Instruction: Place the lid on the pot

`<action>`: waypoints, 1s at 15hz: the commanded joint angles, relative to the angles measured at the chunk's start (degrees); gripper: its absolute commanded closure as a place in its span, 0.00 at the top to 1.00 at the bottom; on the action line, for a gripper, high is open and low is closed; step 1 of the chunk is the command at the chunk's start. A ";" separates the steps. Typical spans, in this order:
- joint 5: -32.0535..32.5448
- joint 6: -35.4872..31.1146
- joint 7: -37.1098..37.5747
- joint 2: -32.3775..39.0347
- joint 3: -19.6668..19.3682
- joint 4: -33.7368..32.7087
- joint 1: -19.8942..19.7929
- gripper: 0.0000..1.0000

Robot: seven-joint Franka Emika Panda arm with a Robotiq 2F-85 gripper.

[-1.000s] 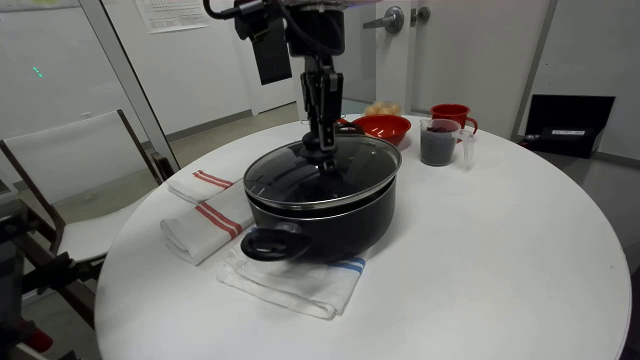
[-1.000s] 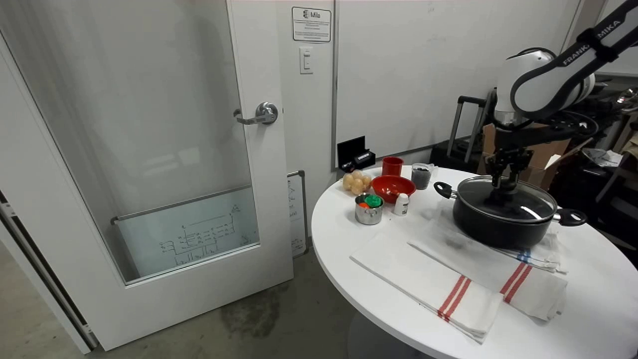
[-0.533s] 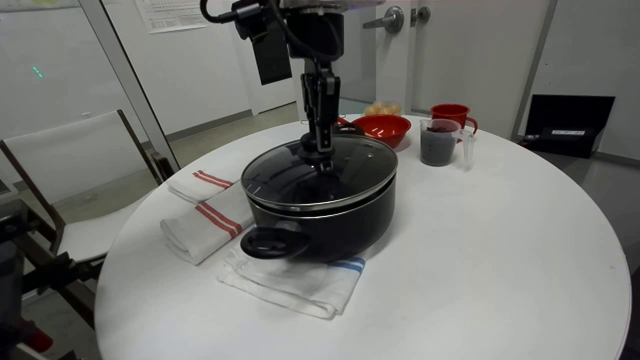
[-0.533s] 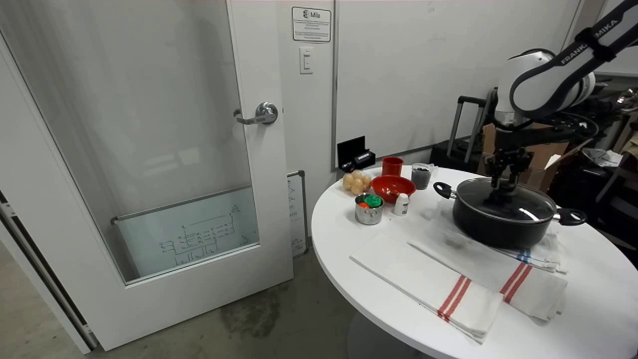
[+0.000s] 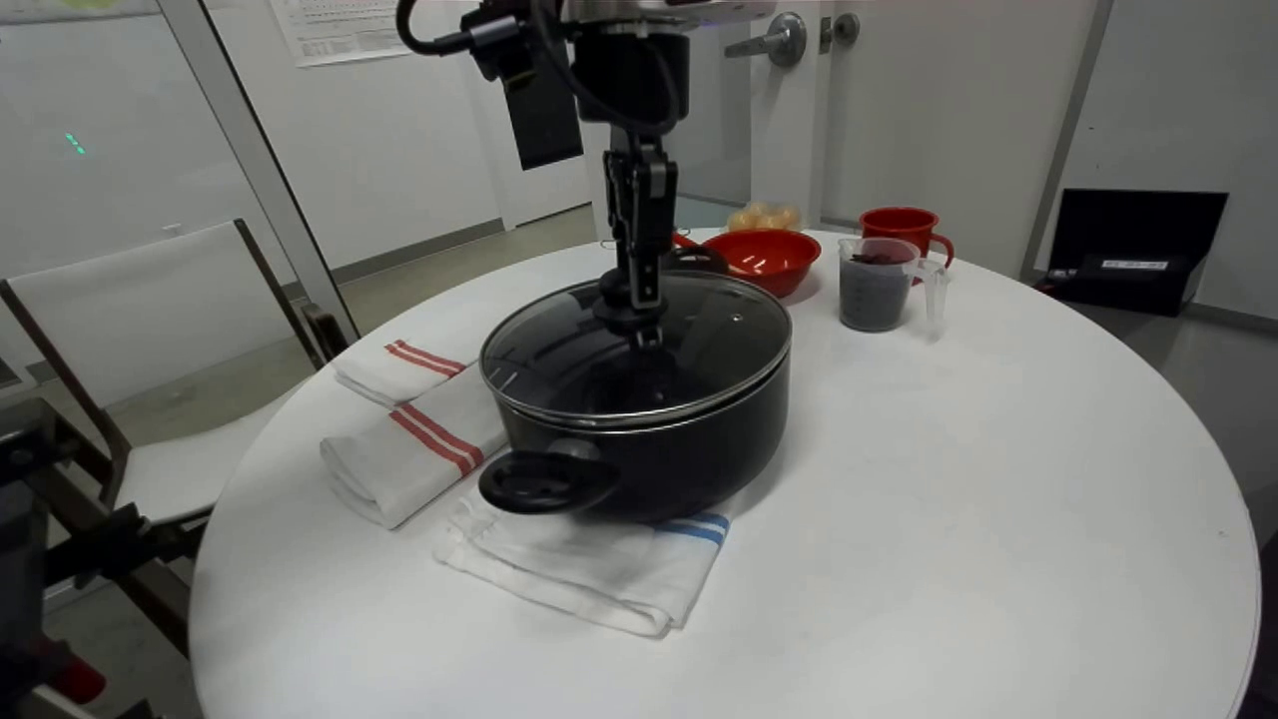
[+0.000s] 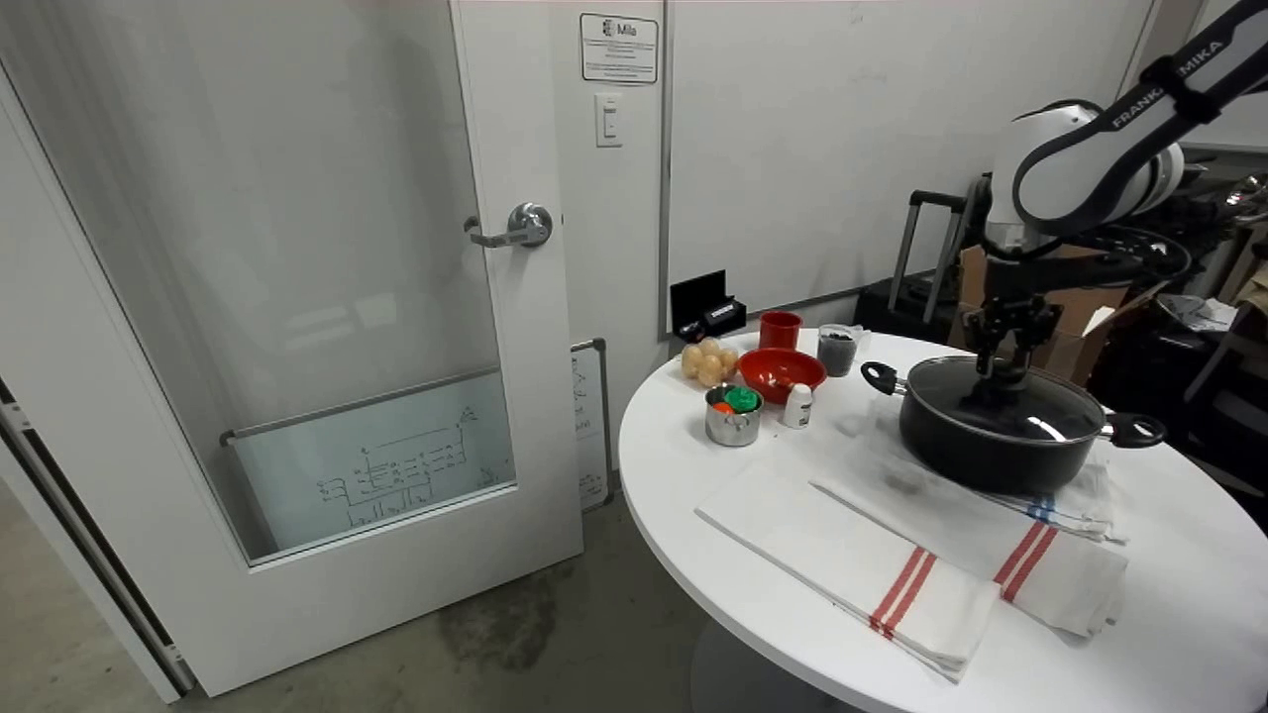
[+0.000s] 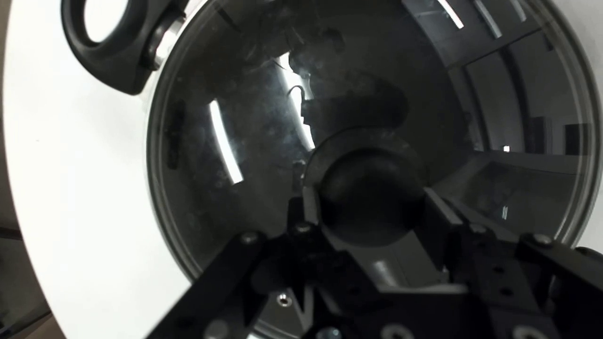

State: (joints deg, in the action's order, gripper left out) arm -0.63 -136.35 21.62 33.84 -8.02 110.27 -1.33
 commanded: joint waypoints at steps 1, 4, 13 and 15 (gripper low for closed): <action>-1.73 -0.24 -0.33 -0.08 0.46 -0.10 -0.28 0.84; -1.69 -0.49 -0.35 -0.32 0.54 0.11 -0.18 0.99; -1.01 -0.88 0.87 -1.54 0.01 1.12 0.60 1.00; -0.50 -0.87 1.54 -2.68 -0.35 1.85 1.10 1.00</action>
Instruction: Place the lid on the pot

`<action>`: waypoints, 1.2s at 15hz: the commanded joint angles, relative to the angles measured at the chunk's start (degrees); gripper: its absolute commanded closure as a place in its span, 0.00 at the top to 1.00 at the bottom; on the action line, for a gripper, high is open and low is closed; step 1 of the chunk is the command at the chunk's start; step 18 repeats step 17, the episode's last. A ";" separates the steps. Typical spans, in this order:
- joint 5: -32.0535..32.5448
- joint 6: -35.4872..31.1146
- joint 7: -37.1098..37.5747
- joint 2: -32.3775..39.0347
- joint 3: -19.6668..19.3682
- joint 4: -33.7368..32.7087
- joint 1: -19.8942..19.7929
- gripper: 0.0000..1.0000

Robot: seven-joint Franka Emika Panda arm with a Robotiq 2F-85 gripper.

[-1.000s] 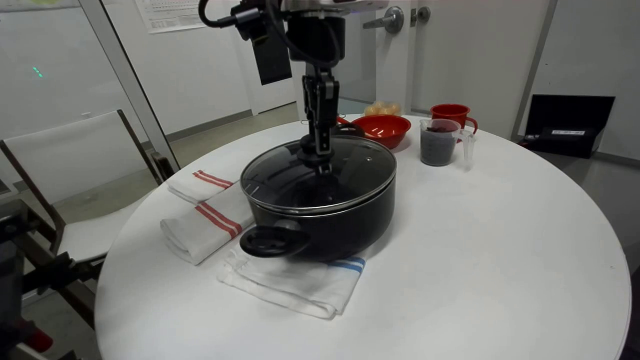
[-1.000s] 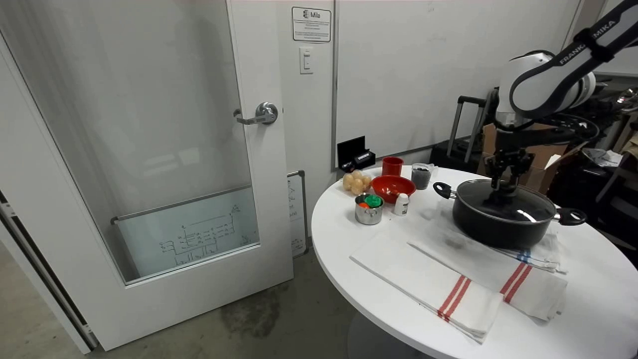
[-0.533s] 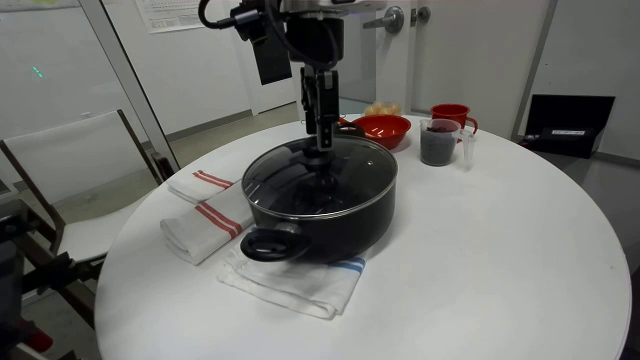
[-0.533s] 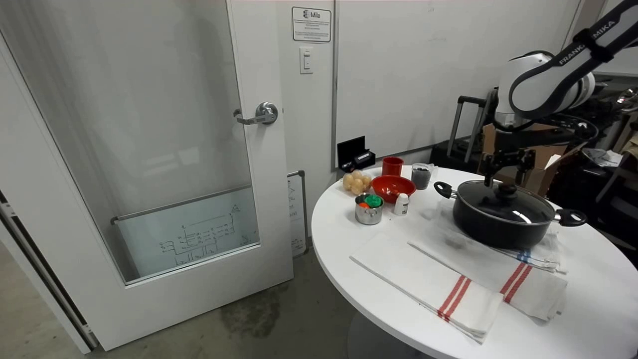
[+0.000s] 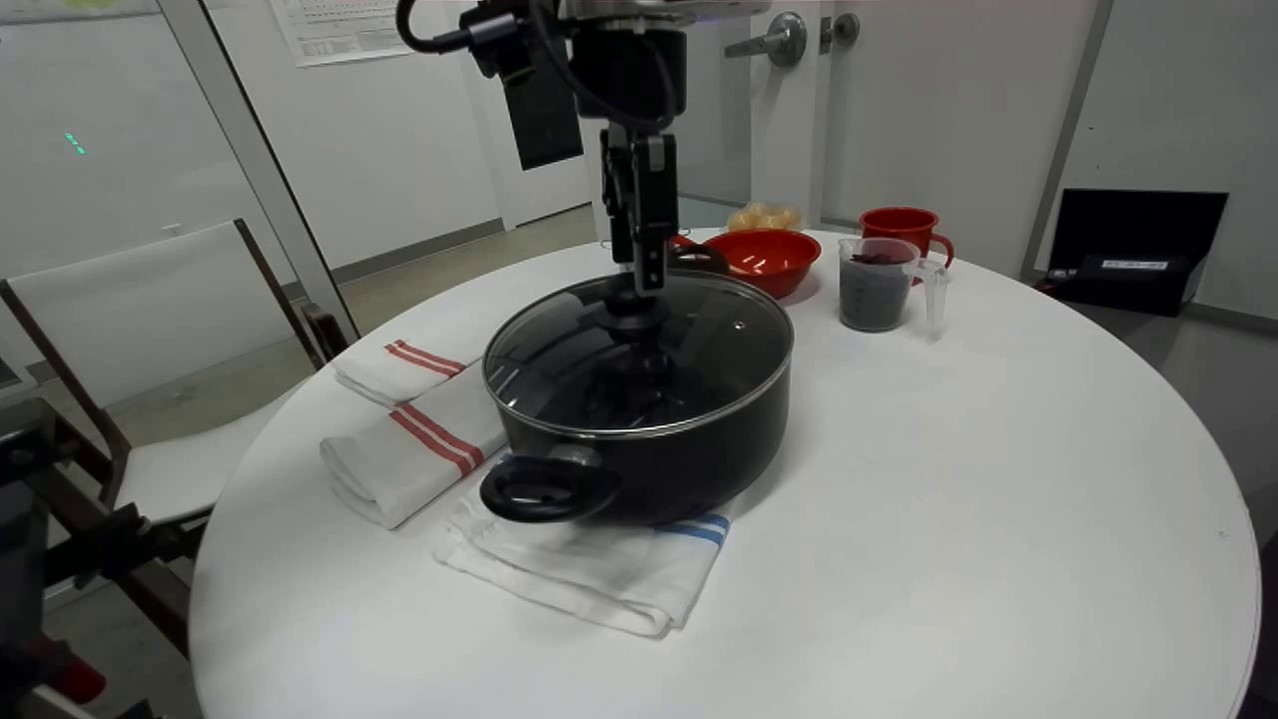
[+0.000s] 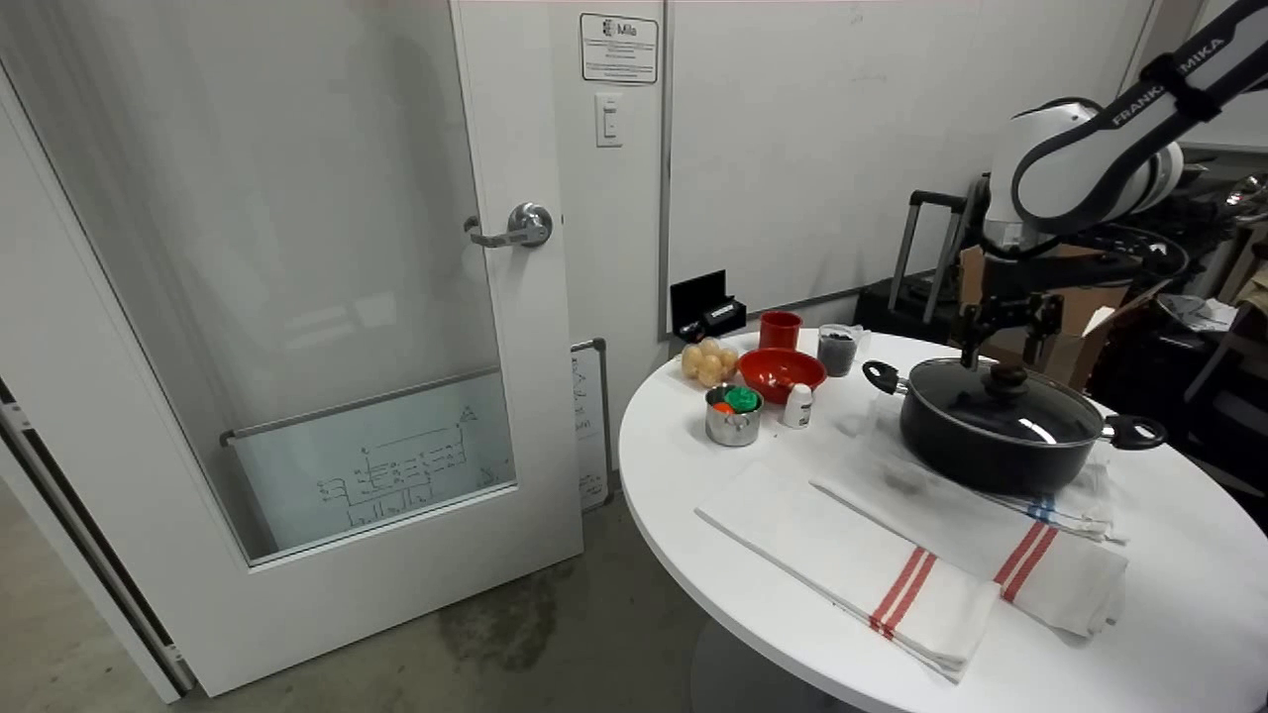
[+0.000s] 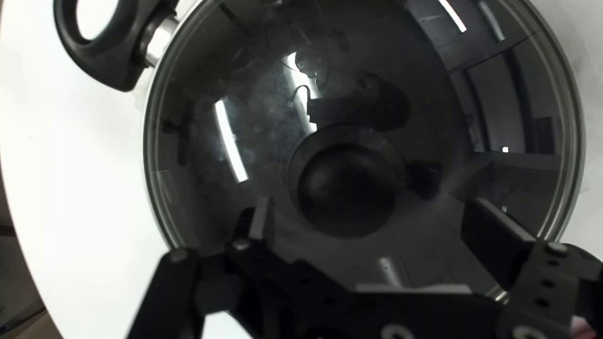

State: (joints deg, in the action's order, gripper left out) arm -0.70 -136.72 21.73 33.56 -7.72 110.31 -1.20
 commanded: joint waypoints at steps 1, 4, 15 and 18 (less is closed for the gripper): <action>-0.24 -0.52 1.87 -3.31 -0.81 2.45 1.24 1.00; 0.37 -0.93 2.41 -6.37 -0.96 5.04 1.85 1.00; 5.19 -6.95 -0.79 -23.05 -0.06 21.87 1.98 1.00; 5.40 -7.66 -1.94 -26.61 0.60 25.34 1.71 1.00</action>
